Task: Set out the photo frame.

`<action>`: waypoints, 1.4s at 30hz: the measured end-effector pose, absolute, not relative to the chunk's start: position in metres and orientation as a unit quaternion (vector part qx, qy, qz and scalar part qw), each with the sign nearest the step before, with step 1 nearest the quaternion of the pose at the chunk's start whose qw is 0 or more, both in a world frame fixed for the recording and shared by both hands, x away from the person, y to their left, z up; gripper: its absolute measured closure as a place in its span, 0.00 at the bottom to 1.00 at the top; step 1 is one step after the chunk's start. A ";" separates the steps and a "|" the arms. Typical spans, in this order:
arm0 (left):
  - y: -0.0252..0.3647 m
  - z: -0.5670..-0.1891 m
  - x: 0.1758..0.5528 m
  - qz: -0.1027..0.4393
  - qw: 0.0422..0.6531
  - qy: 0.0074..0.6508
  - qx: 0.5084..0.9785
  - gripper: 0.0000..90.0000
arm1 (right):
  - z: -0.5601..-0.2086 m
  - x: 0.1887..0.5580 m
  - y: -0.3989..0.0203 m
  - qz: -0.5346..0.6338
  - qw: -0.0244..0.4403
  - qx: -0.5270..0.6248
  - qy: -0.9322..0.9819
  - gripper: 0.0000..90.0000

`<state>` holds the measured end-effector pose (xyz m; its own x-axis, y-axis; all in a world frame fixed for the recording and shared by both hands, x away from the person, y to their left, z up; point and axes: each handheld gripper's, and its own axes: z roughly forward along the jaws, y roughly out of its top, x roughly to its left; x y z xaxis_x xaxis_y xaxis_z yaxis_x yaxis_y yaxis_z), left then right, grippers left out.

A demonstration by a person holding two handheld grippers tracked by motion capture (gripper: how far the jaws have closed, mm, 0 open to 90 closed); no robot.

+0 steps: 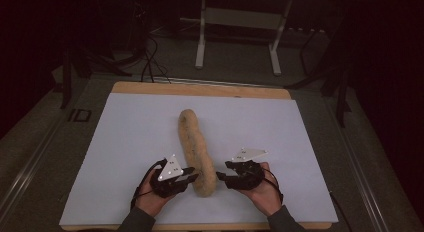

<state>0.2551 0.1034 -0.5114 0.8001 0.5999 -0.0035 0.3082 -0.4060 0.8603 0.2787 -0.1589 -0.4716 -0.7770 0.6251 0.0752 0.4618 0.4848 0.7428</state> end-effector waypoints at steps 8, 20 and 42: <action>0.112 -0.509 0.260 0.157 0.473 0.294 0.816 0.75 | -0.456 0.276 -0.162 0.445 0.094 0.338 0.824 0.45; 0.120 -0.508 0.264 0.165 0.469 0.313 0.809 0.71 | -0.450 0.267 -0.152 0.462 0.086 0.341 0.814 0.40; 0.134 -0.505 0.269 0.173 0.472 0.342 0.794 0.68 | -0.490 0.253 -0.112 0.415 0.071 0.339 0.841 0.38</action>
<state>0.2688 0.1336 -0.5051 0.7060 0.7066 -0.0479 0.3799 -0.3208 0.8676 0.2534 -0.1120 -0.4898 -0.7598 0.6297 0.1620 0.5119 0.4258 0.7460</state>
